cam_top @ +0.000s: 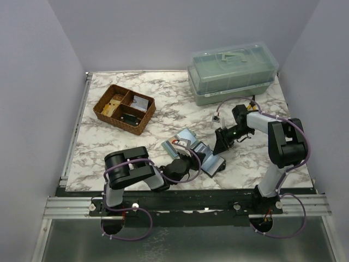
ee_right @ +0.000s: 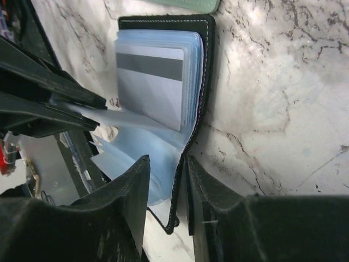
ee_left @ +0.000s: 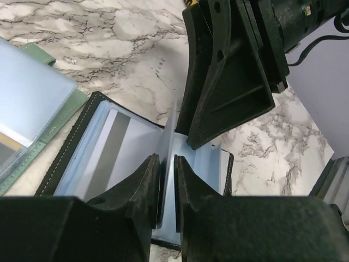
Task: Take the credit cards out of the card holder
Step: Remove the credit card from the card holder.
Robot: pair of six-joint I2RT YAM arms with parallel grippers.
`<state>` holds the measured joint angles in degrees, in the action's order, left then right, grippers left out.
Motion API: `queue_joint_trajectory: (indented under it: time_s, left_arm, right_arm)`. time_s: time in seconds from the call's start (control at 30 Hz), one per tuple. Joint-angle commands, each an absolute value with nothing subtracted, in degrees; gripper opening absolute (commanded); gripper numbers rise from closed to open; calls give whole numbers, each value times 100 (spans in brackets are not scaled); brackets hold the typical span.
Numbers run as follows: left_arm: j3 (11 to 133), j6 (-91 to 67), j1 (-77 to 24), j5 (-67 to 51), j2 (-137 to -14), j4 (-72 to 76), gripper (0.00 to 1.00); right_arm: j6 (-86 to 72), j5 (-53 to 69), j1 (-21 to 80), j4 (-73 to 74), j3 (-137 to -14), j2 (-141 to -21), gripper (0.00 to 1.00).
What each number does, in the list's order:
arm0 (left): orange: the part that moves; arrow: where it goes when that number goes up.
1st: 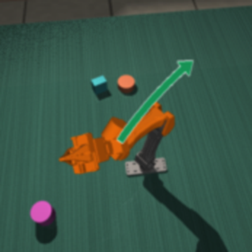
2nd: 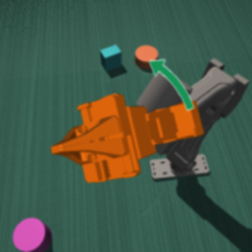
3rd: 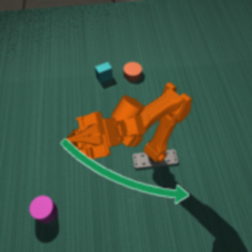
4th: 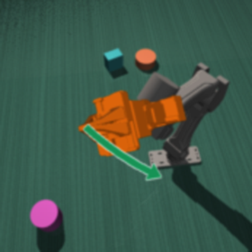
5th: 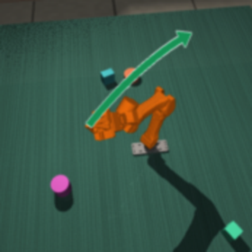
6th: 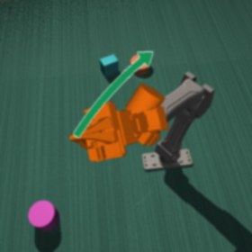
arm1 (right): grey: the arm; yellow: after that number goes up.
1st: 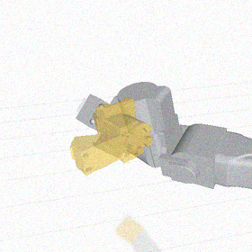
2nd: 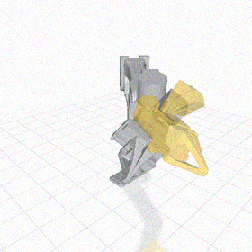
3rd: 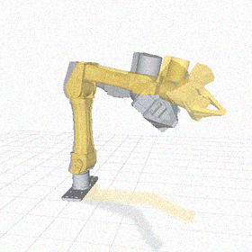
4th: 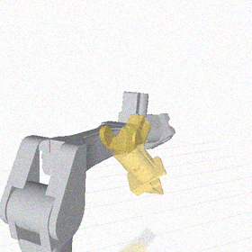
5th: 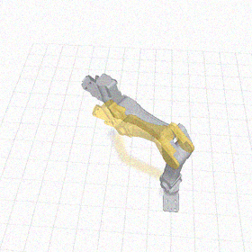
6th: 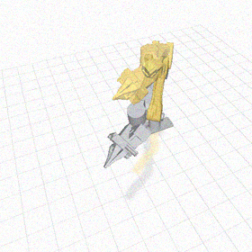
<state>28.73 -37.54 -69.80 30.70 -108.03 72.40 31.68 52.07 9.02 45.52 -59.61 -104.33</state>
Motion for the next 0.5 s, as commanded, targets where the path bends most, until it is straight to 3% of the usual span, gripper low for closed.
queue_joint_trajectory:
  time_s: [0.0, 0.47]
  left_arm:
    - [2824, -4183, -6745, 2464, -10743, 7032, 24]
    - [3441, -4267, -5852, 42, -10134, 4702, 29]
  right_arm:
    - [3248, 4723, 1033, 4246, -5829, -10249, 38]
    - [3220, 4430, 1147, 4012, -5697, -10152, 40]
